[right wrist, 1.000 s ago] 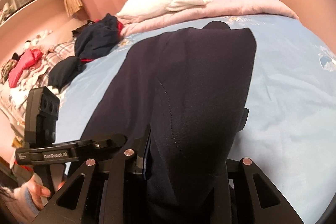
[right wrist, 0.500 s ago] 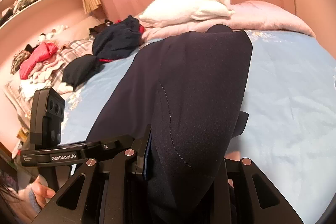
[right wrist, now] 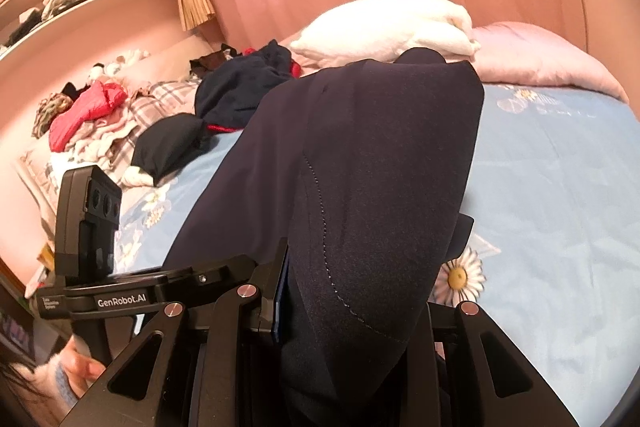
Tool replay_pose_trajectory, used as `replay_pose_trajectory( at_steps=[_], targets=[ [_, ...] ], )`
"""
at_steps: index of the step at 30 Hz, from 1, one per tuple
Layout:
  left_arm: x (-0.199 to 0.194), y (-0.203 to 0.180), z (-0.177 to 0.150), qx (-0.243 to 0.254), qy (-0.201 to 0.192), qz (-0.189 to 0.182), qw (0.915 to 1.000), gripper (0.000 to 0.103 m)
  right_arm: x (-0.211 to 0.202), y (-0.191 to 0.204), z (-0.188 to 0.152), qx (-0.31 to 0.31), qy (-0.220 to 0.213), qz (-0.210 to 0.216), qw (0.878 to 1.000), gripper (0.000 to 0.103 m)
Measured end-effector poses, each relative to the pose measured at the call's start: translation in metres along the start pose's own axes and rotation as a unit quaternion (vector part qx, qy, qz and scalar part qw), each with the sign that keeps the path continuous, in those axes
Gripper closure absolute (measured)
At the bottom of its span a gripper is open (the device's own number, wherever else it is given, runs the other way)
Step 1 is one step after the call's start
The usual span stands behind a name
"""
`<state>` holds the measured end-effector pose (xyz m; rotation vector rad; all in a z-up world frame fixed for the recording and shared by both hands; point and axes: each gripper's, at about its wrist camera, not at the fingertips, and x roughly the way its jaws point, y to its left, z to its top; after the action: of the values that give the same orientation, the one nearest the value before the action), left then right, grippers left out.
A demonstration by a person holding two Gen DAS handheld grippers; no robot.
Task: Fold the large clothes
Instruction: 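Lift the folded jacket up off the bedspread with both tools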
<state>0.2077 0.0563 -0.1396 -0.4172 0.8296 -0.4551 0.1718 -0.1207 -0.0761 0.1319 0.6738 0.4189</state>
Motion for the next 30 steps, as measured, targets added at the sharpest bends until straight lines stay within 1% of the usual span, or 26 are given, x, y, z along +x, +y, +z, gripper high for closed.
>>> replay_pose_trajectory(
  at_steps=[4,13,18,20,30],
  targets=[
    [-0.002,0.006,0.001,0.01,-0.011,0.01,0.9998,0.043,0.005,0.002,0.007,-0.002,-0.01,0.006,1.0,0.073],
    [0.005,0.019,0.043,0.022,-0.028,0.026,0.999,0.043,0.021,-0.002,0.024,-0.002,-0.023,0.013,1.0,0.073],
    [0.014,0.022,0.062,0.032,-0.031,0.032,0.9985,0.043,0.027,-0.006,0.031,-0.002,-0.029,0.01,1.0,0.073],
    [0.016,0.019,0.064,0.037,-0.031,0.033,0.9983,0.043,0.029,-0.008,0.032,0.0,-0.031,0.009,0.999,0.073],
    [0.046,0.023,0.086,0.051,-0.018,0.04,0.9977,0.043,0.047,-0.026,0.04,0.018,-0.033,0.004,0.999,0.073]
  ],
)
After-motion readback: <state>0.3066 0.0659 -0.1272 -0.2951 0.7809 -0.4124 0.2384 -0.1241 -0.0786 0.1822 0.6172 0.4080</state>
